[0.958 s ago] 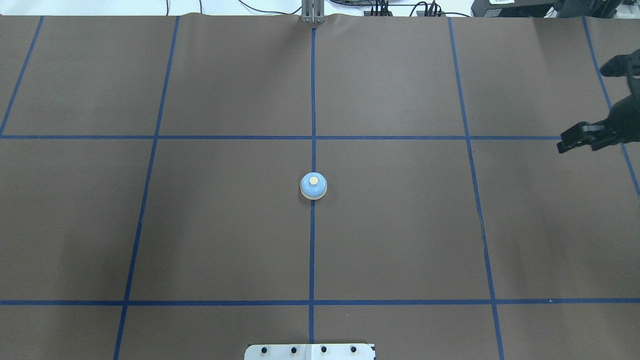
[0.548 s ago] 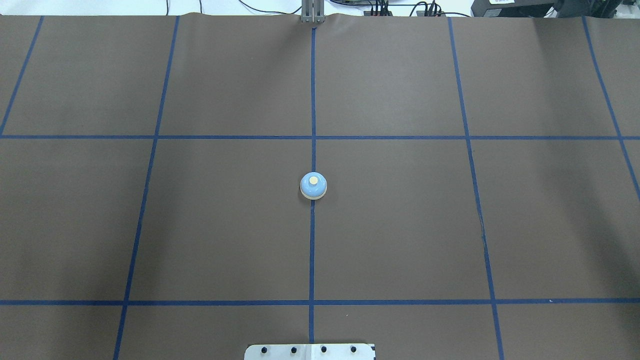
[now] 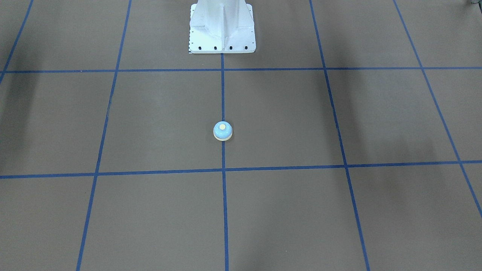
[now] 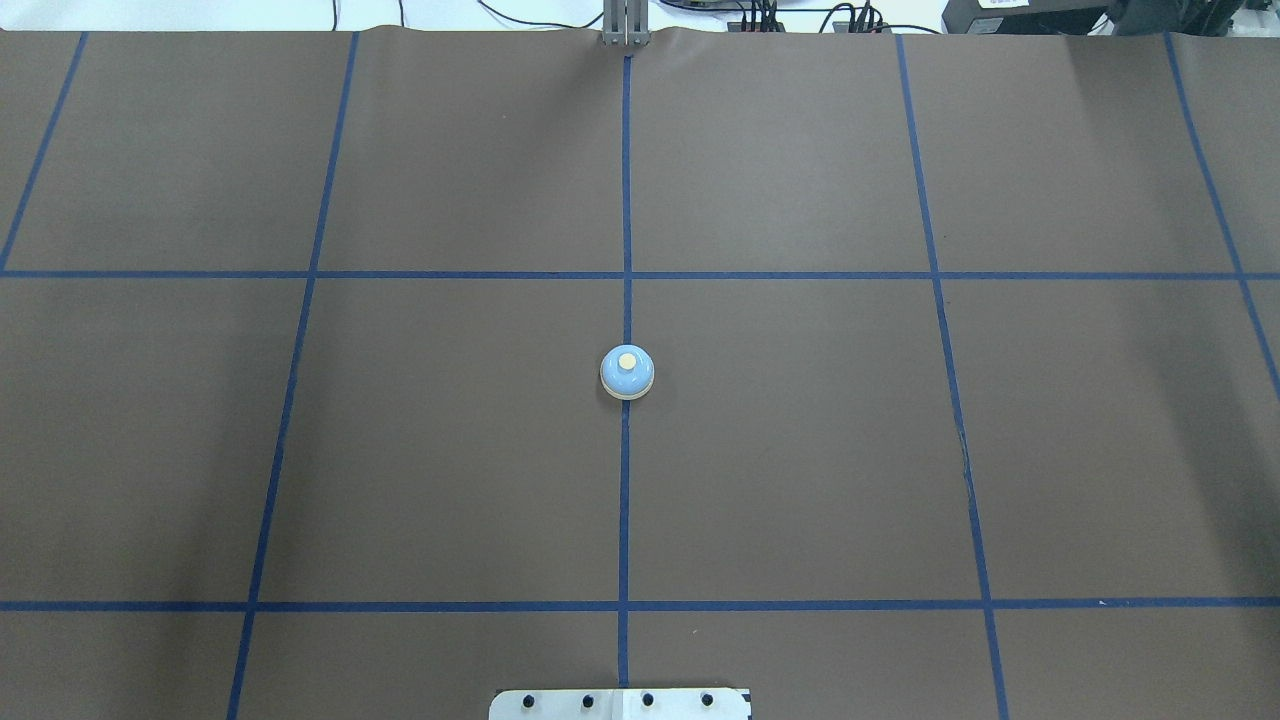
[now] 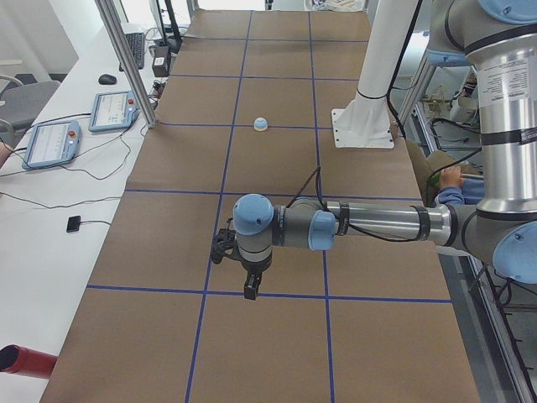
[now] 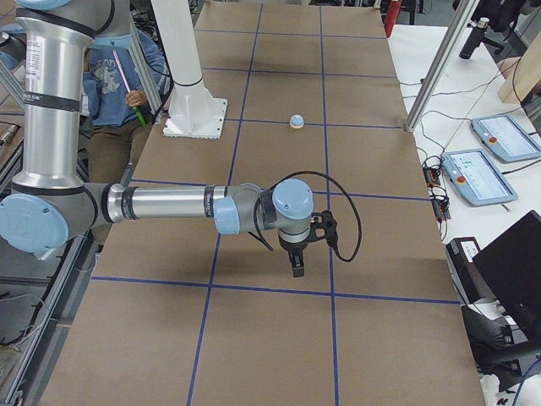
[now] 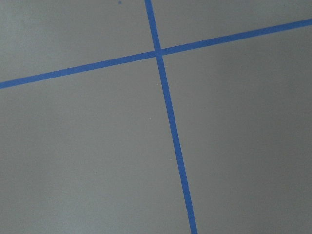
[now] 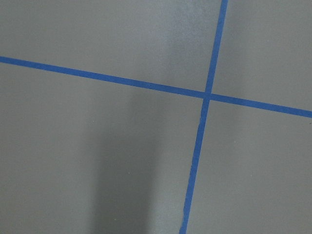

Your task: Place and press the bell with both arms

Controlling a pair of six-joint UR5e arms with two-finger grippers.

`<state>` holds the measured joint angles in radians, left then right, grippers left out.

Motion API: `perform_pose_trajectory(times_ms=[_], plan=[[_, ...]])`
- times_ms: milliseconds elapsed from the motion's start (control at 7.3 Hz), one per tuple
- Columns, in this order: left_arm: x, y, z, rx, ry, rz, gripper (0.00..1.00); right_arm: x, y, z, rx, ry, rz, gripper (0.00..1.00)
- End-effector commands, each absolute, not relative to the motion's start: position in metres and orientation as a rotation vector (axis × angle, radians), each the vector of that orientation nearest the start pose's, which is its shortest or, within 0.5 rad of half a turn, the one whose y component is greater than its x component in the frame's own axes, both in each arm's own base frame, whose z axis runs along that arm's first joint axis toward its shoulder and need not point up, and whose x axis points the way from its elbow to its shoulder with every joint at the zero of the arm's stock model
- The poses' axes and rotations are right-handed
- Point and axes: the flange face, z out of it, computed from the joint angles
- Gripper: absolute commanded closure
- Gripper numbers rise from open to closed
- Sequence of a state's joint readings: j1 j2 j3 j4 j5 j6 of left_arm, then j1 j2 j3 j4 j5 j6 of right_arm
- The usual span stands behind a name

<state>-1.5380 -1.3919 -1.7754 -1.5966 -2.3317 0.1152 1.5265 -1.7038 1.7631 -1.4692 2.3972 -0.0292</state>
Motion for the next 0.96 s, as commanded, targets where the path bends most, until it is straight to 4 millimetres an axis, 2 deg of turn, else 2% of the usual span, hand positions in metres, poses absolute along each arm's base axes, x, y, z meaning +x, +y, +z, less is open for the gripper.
perform_pose_trajectory(times_ms=[0, 137, 274, 821], plan=[[-0.051, -0.424, 0.638, 0.079, 0.765, 0.156, 0.0, 0.035, -0.448, 0.611, 0.146, -0.82, -0.172, 0.0], [-0.05, -0.424, 0.632, 0.08, 0.767, 0.145, 0.0, 0.029, -0.449, 0.613, 0.155, -0.794, -0.228, 0.0], [-0.049, -0.425, 0.626, 0.068, 0.791, 0.095, 0.0, 0.033, -0.448, 0.614, 0.15, -0.788, -0.239, 0.0], [-0.046, -0.421, 0.626, 0.064, 0.841, 0.088, 0.0, 0.035, -0.452, 0.606, 0.131, -0.791, -0.239, 0.0]])
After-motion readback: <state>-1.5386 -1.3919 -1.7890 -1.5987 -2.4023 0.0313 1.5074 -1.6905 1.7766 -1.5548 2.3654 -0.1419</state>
